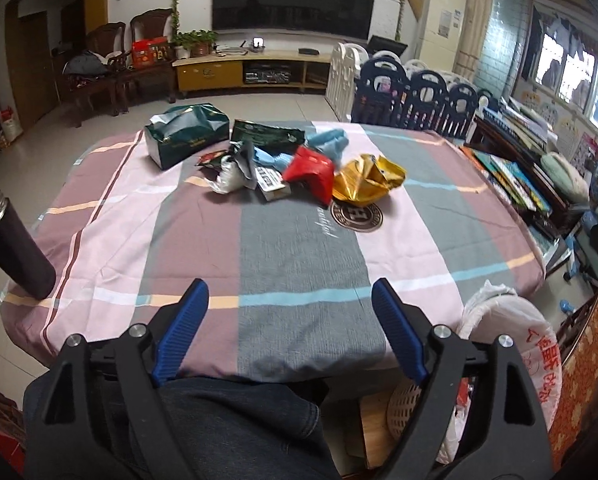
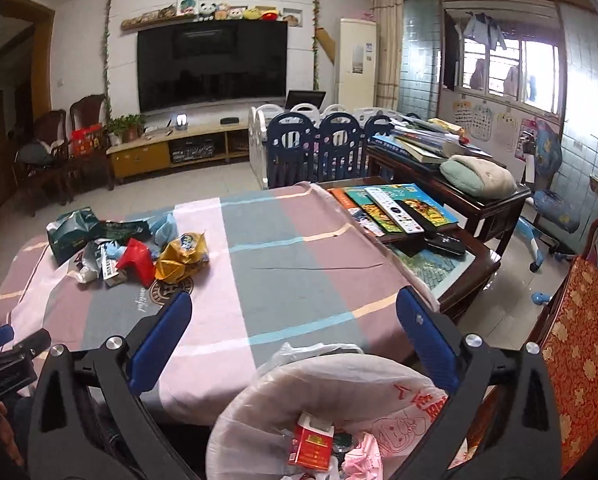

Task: Collect trash
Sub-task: 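Move both empty grippers from the bin back over the table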

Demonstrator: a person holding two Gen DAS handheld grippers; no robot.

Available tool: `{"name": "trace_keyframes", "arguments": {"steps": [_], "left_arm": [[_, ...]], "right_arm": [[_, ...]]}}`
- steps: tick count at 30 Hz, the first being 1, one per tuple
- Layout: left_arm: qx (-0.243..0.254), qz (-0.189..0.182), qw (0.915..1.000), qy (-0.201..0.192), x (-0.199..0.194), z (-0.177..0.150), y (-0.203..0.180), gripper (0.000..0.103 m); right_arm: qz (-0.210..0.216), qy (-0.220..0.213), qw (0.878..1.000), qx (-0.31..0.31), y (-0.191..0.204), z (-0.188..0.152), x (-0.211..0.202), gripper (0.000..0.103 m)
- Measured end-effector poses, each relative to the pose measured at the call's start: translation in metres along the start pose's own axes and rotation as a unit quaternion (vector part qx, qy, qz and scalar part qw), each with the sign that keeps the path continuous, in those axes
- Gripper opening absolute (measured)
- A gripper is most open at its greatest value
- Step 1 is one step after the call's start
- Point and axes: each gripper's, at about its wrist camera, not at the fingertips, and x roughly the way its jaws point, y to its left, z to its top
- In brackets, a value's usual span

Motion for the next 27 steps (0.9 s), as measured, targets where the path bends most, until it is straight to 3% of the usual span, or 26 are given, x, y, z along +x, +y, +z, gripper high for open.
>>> {"name": "trace_keyframes", "arguments": {"steps": [5,9,17,27], "left_arm": [[-0.010,0.026,0.9993,-0.026,-0.008,0.006,0.020,0.086],[-0.027,0.033,0.9987,-0.027,-0.003,0.007,0.039,0.086],[-0.073,0.035,0.9959,-0.039,0.001,0.006,0.067,0.095],[-0.083,0.020,0.9960,-0.028,0.004,0.003,0.063,0.096]], "right_arm": [[0.045,0.060,0.997,0.011,0.023,0.004,0.019,0.100],[0.065,0.099,0.993,-0.014,0.053,-0.001,0.030,0.100],[0.084,0.111,0.990,0.001,0.080,-0.012,0.034,0.100],[0.082,0.131,0.988,0.009,0.076,-0.019,0.039,0.100]]}}
